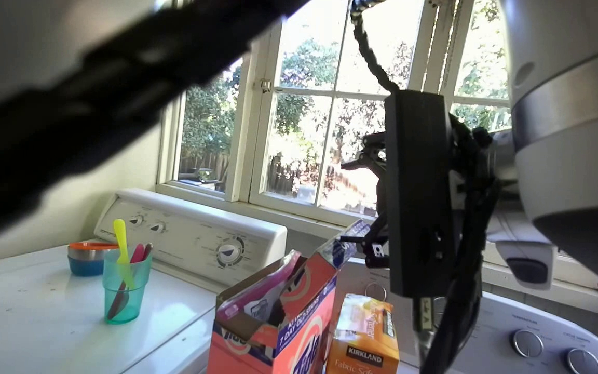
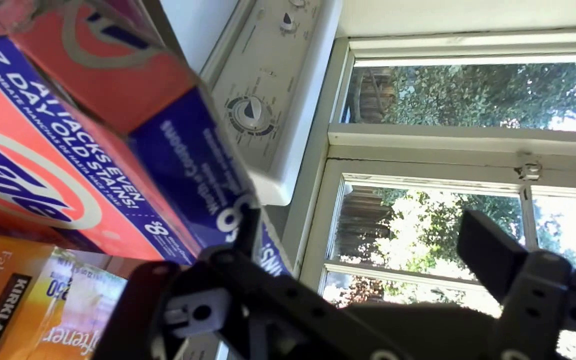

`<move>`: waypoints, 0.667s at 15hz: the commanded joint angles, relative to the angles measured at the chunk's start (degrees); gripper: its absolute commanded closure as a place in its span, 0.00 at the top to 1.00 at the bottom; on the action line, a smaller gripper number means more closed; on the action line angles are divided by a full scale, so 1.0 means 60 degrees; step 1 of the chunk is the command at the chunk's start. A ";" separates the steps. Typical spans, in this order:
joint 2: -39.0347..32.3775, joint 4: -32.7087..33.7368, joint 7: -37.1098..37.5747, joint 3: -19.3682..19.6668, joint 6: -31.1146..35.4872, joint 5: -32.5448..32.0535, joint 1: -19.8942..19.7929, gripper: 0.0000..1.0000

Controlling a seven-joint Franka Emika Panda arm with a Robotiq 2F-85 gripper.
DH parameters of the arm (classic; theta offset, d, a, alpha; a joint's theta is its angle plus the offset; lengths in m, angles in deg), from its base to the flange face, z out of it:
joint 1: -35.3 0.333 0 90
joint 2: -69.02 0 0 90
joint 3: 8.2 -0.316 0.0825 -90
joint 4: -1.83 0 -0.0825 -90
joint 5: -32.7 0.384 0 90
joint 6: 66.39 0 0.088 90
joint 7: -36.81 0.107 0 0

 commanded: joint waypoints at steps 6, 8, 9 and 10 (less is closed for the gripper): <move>0.0562 -0.0142 -0.0383 0.0588 -0.0675 -0.0072 0.0570 1.00; 0.0602 -0.0004 -0.0385 0.0980 0.0107 -0.0299 0.0777 1.00; 0.0653 0.0000 -0.0522 0.1237 0.0610 -0.0512 0.0869 1.00; 0.0661 0.0001 -0.0647 0.1432 0.0845 -0.0702 0.0906 1.00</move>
